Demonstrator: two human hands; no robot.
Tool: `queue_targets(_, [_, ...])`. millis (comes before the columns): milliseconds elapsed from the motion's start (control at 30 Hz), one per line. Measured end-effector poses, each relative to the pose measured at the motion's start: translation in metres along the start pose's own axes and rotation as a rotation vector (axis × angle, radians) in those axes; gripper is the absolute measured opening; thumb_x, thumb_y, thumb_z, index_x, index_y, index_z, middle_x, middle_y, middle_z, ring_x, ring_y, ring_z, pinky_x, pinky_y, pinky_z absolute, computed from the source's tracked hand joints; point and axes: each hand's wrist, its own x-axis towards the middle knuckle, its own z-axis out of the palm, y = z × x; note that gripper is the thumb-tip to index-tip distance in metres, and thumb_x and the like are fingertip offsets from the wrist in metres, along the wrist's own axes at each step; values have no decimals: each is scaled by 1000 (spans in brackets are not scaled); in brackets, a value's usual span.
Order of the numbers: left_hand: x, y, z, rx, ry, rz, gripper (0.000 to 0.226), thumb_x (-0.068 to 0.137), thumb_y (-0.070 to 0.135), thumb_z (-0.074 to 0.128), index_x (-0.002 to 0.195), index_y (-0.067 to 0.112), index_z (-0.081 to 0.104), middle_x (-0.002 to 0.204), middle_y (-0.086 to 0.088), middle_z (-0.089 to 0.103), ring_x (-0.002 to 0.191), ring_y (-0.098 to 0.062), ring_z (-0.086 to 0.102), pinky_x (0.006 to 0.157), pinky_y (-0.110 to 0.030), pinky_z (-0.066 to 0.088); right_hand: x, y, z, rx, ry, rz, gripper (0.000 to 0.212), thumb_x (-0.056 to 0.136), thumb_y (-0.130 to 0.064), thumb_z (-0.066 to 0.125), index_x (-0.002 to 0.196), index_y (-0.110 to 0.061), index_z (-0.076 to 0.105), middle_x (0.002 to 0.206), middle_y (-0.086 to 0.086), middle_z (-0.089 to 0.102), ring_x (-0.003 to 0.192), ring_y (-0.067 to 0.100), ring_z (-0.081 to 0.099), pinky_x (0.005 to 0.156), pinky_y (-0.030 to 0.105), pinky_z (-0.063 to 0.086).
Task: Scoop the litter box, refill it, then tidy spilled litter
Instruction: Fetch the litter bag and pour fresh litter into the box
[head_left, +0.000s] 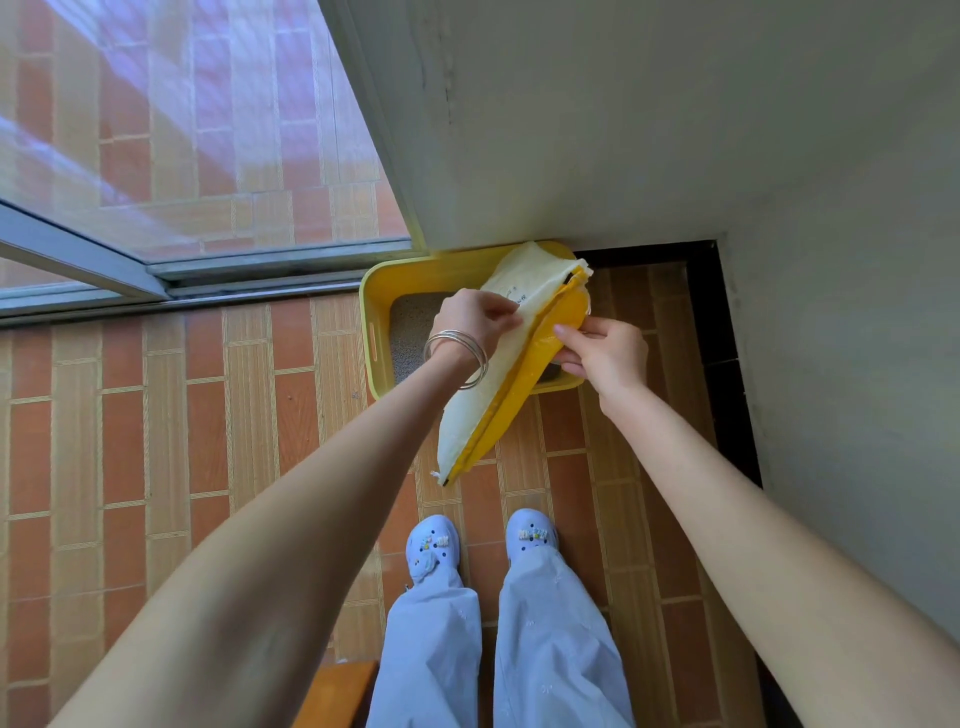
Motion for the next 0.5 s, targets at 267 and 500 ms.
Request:
queue_targets(267, [-3, 9, -16, -26, -2, 46, 24, 85, 26, 68, 105, 16, 72, 101, -2, 71, 84, -15, 64, 82, -35, 55, -9, -16, -3, -8, 6, -47, 29, 85, -18, 66, 110, -5, 63, 90, 7, 69, 73, 13, 69, 68, 25, 58])
queue_targets(500, [3, 24, -30, 19, -26, 106, 24, 87, 25, 65, 107, 14, 71, 101, -5, 71, 74, -10, 58, 78, -30, 55, -13, -30, -5, 58, -3, -39, 28, 86, -16, 66, 109, -1, 63, 91, 10, 69, 70, 10, 69, 60, 19, 56])
